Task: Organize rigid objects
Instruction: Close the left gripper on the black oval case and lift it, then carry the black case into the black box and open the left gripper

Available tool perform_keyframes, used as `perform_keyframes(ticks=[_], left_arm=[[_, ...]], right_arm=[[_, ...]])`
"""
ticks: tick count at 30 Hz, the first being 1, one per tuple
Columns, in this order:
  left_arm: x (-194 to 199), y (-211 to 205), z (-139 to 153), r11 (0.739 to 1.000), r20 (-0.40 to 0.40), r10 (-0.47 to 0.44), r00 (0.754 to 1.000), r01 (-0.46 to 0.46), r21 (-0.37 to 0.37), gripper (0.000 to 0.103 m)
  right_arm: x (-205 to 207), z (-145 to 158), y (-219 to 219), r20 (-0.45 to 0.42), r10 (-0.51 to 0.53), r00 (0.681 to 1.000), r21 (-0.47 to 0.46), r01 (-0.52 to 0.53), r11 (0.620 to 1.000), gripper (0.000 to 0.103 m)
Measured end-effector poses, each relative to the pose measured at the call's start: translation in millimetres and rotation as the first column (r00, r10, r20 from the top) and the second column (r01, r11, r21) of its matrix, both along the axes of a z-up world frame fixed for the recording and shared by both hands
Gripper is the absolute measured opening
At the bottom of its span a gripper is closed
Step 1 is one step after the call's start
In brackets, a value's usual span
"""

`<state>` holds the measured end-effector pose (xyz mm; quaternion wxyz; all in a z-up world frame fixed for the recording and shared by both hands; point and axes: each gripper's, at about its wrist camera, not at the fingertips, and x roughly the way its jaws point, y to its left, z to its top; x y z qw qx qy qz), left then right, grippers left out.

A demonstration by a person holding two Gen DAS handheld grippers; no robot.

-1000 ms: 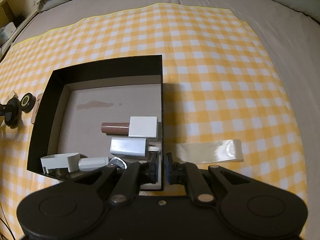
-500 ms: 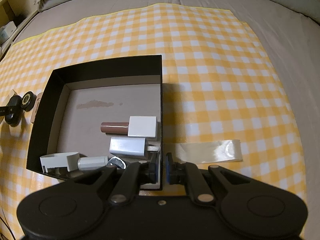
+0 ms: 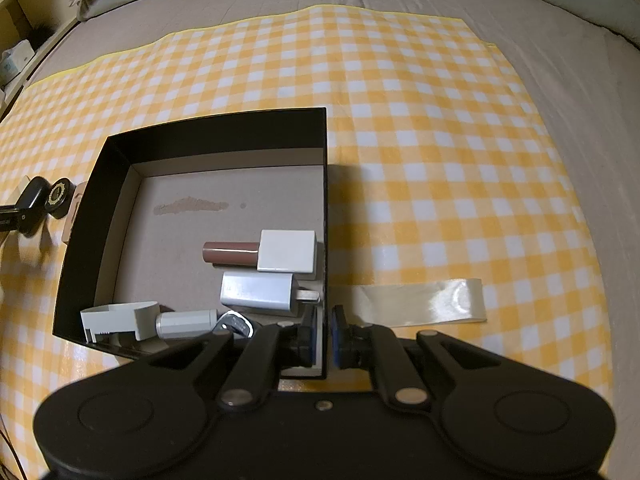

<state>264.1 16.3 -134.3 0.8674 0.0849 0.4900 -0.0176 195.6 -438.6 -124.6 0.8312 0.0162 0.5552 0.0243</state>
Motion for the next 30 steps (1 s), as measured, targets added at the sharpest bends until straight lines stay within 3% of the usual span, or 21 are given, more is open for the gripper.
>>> perform_keyframes(ticks=[1, 4, 12, 14, 15, 16, 23, 26, 30], left_arm=[[0.4, -0.3, 0.3, 1.0, 0.009, -0.011, 1.0, 0.011, 0.006, 0.069], [4.7, -4.7, -0.3, 0.998, 0.019, -0.055, 0.998, 0.055, 0.025, 0.076], [19.3, -23.9, -11.9, 0.984, 0.048, -0.156, 0.987, 0.152, 0.092, 0.076], [27.2, -30.6, -17.5, 0.981, 0.033, -0.169, 0.985, 0.165, 0.104, 0.072], [29.9, -31.5, -21.1, 0.979, 0.018, -0.175, 0.984, 0.172, 0.105, 0.06], [32.1, -32.0, -23.6, 0.979, -0.006, -0.18, 0.984, 0.179, 0.102, 0.056], [26.1, -17.8, -17.2, 0.995, -0.013, -0.093, 0.996, 0.094, 0.033, 0.056], [25.0, -13.0, -6.7, 0.997, 0.009, -0.032, 0.999, 0.033, -0.064, 0.055], [22.0, -12.3, 4.0, 0.982, -0.014, 0.019, 1.0, -0.021, -0.189, 0.054]], right_arm=[[0.0, -0.3, -0.7, 0.0, 0.001, 1.0, 0.0, -0.001, 1.0, 0.008], [-1.8, 0.4, 3.5, 0.0, 0.001, 1.0, -0.001, -0.001, 1.0, 0.008], [-2.4, 0.4, 4.5, 0.0, 0.004, 1.0, -0.002, -0.004, 1.0, 0.008], [-2.6, 0.3, 4.4, 0.0, 0.003, 1.0, -0.002, -0.003, 1.0, 0.008], [-2.7, 0.2, 4.2, 0.0, 0.003, 1.0, -0.001, -0.003, 1.0, 0.007], [-2.7, 0.2, 4.3, 0.0, 0.002, 1.0, -0.001, -0.002, 1.0, 0.007], [-2.6, 0.0, 4.2, -0.001, 0.003, 1.0, -0.002, -0.003, 1.0, 0.007], [-2.6, 0.0, 4.0, 0.0, 0.003, 1.0, -0.003, -0.003, 1.0, 0.006], [-3.6, 0.6, 5.2, -0.001, 0.004, 1.0, -0.006, -0.004, 1.0, 0.006]])
